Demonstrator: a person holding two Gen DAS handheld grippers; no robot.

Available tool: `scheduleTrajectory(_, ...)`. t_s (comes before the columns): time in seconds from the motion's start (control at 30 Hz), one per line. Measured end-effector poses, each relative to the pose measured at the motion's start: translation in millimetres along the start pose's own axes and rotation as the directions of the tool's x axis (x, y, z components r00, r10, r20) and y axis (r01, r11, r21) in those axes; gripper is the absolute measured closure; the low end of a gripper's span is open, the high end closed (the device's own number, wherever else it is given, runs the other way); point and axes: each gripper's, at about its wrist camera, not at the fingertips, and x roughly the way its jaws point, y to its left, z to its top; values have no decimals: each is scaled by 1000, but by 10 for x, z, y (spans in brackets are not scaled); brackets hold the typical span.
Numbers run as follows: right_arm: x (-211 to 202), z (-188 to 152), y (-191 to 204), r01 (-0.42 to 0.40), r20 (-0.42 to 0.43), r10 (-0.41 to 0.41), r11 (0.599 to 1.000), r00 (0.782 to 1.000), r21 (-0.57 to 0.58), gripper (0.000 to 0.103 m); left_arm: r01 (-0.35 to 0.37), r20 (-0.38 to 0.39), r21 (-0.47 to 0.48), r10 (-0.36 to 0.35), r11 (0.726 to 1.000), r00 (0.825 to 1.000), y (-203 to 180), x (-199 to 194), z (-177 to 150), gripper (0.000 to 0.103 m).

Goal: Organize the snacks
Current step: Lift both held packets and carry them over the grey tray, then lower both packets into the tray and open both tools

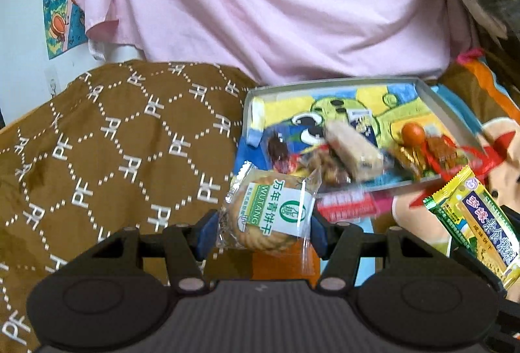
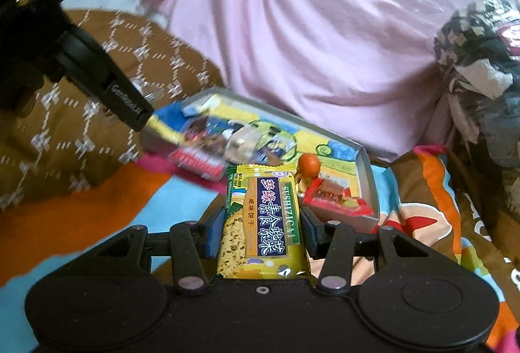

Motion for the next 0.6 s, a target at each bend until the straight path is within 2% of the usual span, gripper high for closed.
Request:
scheduleTrajectory(0.33, 353, 266, -242, -2, 73, -3, 998, 997, 67, 53, -12, -28, -13, 11, 1000, 1000, -68, 351, 232, 41)
scheduleTrajectory(0.6, 751, 397, -465, -1, 92, -13, 989, 996, 148, 53, 2, -64, -71, -6, 997, 998, -109, 742, 384, 41)
